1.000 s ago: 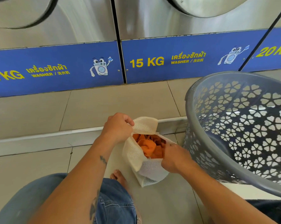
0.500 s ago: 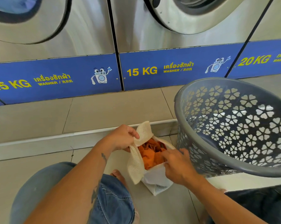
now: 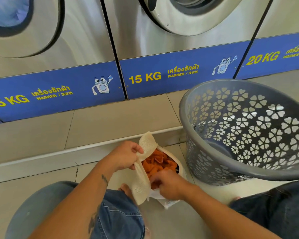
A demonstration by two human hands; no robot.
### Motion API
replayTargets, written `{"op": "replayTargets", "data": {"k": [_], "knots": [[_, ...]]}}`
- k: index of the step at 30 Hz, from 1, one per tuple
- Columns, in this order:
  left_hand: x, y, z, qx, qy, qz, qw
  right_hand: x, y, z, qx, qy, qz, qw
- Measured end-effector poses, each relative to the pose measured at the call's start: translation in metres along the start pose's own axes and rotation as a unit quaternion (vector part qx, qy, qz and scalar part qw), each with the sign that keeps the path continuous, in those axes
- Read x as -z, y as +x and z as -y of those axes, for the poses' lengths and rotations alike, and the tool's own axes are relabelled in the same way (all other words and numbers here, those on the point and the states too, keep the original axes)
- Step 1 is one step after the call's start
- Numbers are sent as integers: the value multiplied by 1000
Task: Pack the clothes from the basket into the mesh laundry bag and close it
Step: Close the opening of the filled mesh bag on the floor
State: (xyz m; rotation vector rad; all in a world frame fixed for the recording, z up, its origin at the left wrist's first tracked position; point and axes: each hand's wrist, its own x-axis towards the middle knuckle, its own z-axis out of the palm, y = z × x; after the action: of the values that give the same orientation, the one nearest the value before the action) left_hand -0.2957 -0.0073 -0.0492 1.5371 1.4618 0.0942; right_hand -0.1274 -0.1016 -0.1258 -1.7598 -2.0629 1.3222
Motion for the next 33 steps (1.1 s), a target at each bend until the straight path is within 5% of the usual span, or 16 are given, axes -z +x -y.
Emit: {"op": "replayTargets", "data": {"k": [4,7,12,19,24,30,33], "knots": [[0,3,-3,-4,47,13,999,36,10,-2,-43,122,-237,963],[-1,8,-5,-7,81,24,996,55,32,-12,-73,87,-302,947],[0,18,-4,7,108,52,993,70,72,-21,-117,116,-229,959],[5,28,-7,11,157,78,984,69,118,-29,-73,135,-83,985],[6,34,-17,18,197,85,976,61,123,-46,-64,94,-129,985],[12,39,-28,-54,199,-163,965,49,106,-36,-59,141,-182,971],[2,45,-21,-108,221,-141,959,41,93,-25,-36,143,-190,971]]}}
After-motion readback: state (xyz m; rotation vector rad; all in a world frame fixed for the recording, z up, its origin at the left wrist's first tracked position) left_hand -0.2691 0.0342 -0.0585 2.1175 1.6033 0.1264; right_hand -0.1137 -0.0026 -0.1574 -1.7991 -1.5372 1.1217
